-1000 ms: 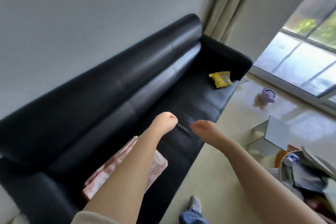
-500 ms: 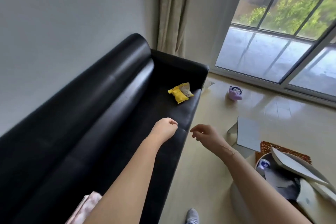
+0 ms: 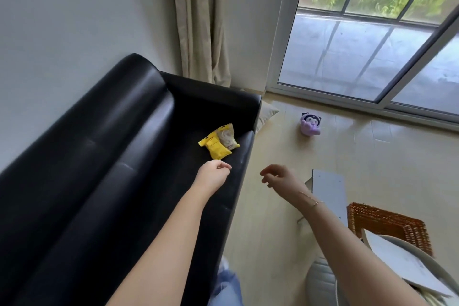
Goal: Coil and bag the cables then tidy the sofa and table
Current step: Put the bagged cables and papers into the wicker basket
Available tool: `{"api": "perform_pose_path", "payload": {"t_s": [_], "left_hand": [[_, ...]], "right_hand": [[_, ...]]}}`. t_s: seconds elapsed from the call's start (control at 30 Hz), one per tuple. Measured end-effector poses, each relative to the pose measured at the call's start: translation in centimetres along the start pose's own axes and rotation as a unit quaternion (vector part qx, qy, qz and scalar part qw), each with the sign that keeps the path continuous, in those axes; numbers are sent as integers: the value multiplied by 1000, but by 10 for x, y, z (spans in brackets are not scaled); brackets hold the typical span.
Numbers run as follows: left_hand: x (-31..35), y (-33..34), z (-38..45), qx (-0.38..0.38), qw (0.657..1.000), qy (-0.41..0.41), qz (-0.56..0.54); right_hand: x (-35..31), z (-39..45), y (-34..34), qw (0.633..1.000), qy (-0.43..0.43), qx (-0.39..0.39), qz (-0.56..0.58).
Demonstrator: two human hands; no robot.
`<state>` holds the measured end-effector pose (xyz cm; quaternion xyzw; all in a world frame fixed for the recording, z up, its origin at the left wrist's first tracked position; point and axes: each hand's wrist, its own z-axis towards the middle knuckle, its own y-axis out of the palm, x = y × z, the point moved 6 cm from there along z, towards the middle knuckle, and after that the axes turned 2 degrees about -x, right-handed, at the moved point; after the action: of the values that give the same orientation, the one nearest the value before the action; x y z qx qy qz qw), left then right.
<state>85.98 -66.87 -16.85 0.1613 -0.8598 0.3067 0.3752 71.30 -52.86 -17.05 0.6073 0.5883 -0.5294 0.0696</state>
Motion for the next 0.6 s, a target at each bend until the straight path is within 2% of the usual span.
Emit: {"api": "perform_pose_path", "payload": {"t_s": [0.23,0.43,0.6], "left_hand": [[3,-12,159,2,997,-24,-68],[-45,-30,312,32,983,-138,-116],[-89,-29,381,62,966,-208,-143]], "right_hand": [[-6,149,2,995,30,-37,-88],[-6,314,22,985,83,-72,-136],[15,405,49,982,116,-92,-115]]}}
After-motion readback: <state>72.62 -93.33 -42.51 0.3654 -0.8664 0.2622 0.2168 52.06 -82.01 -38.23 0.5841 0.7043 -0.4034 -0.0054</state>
